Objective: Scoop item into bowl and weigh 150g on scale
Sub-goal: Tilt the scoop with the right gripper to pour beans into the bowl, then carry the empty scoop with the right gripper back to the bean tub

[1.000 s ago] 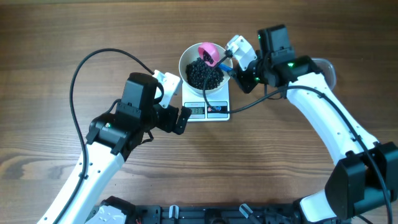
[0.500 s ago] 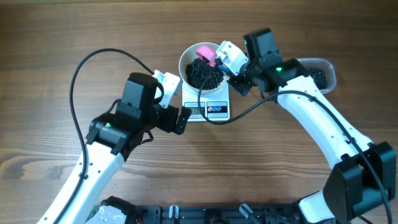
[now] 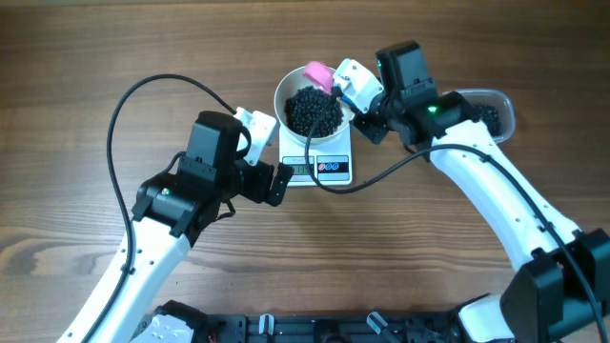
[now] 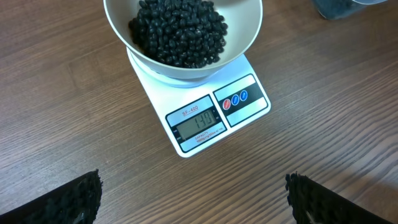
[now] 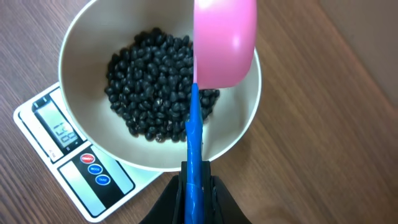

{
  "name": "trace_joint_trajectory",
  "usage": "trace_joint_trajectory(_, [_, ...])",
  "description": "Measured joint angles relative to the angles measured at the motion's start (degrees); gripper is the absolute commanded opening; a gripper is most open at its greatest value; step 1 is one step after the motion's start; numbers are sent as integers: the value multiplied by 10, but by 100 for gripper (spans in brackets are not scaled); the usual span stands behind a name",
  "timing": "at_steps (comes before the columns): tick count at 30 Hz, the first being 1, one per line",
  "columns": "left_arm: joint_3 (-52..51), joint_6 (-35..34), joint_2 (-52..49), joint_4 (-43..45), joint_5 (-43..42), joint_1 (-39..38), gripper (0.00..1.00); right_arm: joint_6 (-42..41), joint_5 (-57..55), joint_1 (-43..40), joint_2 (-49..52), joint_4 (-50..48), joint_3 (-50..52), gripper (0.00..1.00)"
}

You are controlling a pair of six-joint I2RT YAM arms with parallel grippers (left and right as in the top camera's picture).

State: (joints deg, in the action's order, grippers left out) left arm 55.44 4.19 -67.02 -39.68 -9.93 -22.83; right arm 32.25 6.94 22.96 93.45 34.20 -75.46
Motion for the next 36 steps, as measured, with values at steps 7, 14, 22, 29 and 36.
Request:
trace_joint_trajectory(7, [0, 0, 0, 0, 0, 0, 100, -13, -2, 0, -10, -9, 0, 4])
trace_joint_trajectory(14, [0, 0, 0, 0, 0, 0, 100, -77, 3, 0, -35, -21, 0, 4])
trace_joint_trajectory(22, [0, 0, 0, 0, 0, 0, 100, -164, 12, -14, -40, -16, 0, 4])
trace_joint_trajectory(29, [0, 0, 0, 0, 0, 0, 100, -213, 37, -133, -58, -4, 0, 4])
trace_joint_trajectory(36, [0, 0, 0, 0, 0, 0, 100, -221, 74, -284, -106, 47, 0, 4])
